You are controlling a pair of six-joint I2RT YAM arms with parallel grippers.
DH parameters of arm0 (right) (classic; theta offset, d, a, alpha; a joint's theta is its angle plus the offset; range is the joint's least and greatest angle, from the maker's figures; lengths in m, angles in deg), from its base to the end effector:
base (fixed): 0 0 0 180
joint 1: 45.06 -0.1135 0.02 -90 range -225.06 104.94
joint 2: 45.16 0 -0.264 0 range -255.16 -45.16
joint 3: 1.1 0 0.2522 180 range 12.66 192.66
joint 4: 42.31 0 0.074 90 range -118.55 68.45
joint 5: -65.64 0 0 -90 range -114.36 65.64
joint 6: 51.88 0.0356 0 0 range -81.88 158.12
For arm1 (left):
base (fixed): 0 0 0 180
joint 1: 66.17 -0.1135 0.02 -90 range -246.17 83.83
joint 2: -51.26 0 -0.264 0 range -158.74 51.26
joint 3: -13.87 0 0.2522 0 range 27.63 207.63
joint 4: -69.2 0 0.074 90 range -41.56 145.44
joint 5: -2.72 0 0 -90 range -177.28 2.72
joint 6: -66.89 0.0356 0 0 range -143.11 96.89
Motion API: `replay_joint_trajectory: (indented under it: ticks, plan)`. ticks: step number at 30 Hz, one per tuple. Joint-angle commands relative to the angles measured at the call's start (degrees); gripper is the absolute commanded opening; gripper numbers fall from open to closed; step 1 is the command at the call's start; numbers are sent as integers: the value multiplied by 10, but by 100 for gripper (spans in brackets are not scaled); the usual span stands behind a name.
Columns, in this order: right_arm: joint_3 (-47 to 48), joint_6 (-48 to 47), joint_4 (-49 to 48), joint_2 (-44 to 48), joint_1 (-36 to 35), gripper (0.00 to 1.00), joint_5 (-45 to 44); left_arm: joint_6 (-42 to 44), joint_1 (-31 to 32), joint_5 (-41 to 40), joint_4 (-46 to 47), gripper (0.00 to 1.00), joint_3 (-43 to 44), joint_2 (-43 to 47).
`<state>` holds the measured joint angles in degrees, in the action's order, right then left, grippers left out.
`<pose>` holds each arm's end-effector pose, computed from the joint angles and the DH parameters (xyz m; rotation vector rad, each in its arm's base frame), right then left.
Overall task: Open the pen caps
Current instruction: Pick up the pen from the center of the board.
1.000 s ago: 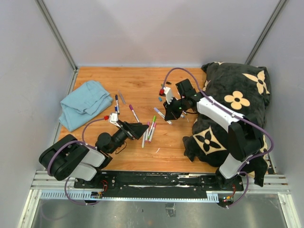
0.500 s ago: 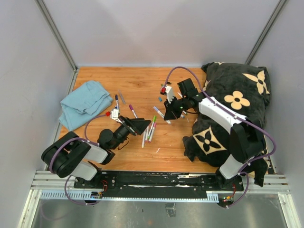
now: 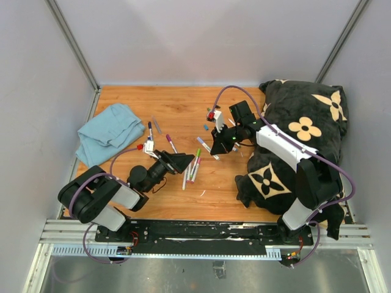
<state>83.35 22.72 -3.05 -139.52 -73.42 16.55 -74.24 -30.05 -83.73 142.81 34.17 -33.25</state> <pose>0.3009 0.1889 0.2570 -1.1761 2.0549 0.9677 0.1704 -0.1271 0.1671 -0.1452 1.5322 -1.2858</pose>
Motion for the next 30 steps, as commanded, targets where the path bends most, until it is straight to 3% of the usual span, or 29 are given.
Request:
replay_joint_trajectory:
  ticks: [1,19,30]
  plan:
    - [-6,5,-4,20,8,1,20,-10,-3,0,93,98,0,-23]
    - [-7,7,-4,16,8,1,51,-45,-3,-21,94,93,111,-132]
    - [-7,5,-3,11,6,1,58,-43,-3,-21,92,93,107,-113]
